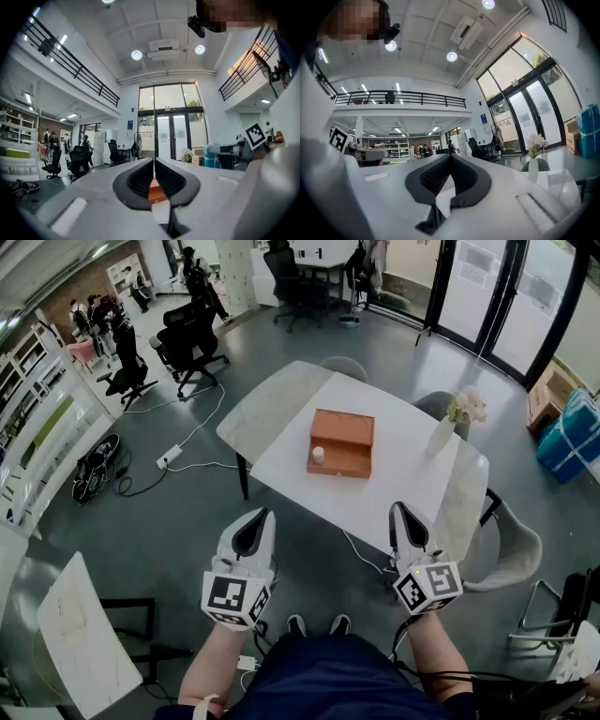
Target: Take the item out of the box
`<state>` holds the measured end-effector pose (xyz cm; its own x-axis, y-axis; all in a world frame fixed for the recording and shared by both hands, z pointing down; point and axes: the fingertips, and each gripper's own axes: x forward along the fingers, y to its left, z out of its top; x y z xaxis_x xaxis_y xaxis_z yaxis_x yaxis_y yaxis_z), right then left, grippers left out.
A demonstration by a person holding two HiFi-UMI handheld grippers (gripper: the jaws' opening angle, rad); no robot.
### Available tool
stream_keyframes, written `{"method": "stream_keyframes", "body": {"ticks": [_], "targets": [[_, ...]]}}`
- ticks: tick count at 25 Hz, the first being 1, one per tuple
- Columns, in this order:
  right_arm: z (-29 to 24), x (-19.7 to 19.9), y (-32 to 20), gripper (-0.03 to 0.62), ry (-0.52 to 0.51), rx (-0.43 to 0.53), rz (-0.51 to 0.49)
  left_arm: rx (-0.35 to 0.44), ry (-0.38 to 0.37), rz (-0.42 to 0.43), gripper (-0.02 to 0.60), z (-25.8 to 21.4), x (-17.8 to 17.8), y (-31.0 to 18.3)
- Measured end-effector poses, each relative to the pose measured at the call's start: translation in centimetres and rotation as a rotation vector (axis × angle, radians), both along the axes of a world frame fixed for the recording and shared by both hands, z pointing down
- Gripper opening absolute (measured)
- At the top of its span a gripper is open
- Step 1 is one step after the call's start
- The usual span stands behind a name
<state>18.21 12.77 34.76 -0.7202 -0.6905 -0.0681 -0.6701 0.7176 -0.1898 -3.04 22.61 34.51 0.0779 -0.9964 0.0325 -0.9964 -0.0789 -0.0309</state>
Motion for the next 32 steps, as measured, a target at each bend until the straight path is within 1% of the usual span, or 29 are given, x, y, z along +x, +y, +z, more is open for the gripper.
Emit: {"method": "stream_keyframes", "body": {"ticks": [12,18,21,25,29,32], "targets": [[-0.6,3.1,-0.1,0.002,-0.014,0.014,-0.037,0.007,-0.018,-0.019,0.011,-0.5,3.8,0.0],[0.3,3.9,-0.6,0.002,-0.008,-0.002,-0.061,-0.025,-0.012,-0.040,0.012,0.9,4.9,0.2],[1.2,3.8,-1.1,0.002,-0.004,-0.016,-0.068,-0.042,-0.009,-0.048,0.012,1.8,4.7,-0.2],[2.0,3.0,-2.3,0.002,0.011,-0.031,-0.068,-0.052,0.001,-0.049,0.012,2.4,3.8,-1.9],[2.8,2.6,-4.0,0.002,0.031,-0.050,-0.045,-0.064,0.014,-0.031,0.012,3.0,2.9,-4.3],[3.3,1.5,-5.7,0.002,0.041,-0.065,-0.027,-0.070,0.020,-0.010,0.012,3.5,1.9,-6.3]]}}
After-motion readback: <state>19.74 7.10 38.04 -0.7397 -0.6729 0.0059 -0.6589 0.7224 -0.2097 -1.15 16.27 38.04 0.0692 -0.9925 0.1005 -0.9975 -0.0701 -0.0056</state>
